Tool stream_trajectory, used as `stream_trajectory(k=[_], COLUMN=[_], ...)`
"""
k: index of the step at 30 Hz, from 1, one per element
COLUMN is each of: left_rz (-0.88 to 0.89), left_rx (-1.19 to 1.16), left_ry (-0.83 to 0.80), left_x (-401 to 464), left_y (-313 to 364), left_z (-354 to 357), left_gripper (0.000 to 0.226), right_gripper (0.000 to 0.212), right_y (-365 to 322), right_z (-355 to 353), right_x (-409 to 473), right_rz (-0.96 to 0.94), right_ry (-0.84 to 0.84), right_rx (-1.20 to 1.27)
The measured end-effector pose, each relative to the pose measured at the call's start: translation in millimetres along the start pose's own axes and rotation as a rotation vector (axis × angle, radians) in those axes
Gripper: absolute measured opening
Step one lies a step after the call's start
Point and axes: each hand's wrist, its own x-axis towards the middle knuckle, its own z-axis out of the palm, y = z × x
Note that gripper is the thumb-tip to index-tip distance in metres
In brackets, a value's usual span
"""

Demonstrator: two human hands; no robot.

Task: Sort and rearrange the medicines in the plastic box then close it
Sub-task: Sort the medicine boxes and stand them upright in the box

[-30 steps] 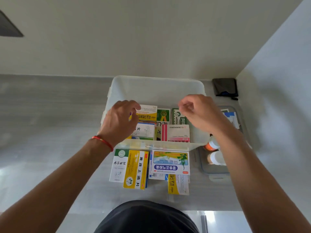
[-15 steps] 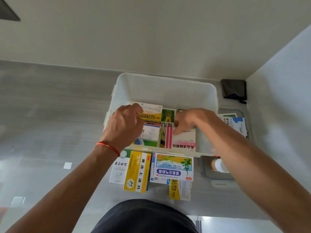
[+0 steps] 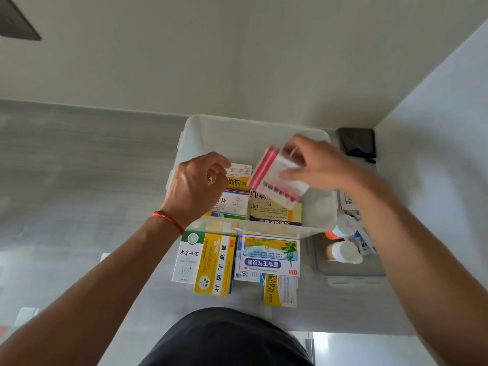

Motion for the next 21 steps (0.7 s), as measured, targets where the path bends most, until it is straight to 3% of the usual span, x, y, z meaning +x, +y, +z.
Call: stream_trajectory(k=[3, 7, 11, 15, 21], left_rz=[-0.092, -0.138, -0.25, -0.411, -0.84], left_rx=[-0.311, -0.67, -0.791, -0.802, -0.919], left_ry=[-0.082, -0.221, -0.237, -0.377, -0.408], left_x=[-8, -40, -86, -130, -166], left_y=[19, 35, 10, -39, -86], left_z=[-16, -39, -63, -86, -40], left_gripper=[0.031, 0.048, 0.043, 0.047, 0.041], right_gripper=[0.039, 0.047, 0.052, 0.032, 0.021], right_y=[-15, -49, -74, -67, -47], right_z=[-25, -10, 27, 54, 92], right_x=[-29, -57, -64, -59, -48], right_rz=[-0.077, -0.221, -0.285, -0.237, -0.053], right_ry=[0.12, 0.018, 0.003, 0.178, 0.305], right_rx=[0.284, 0.605, 0.534, 0.408, 0.315])
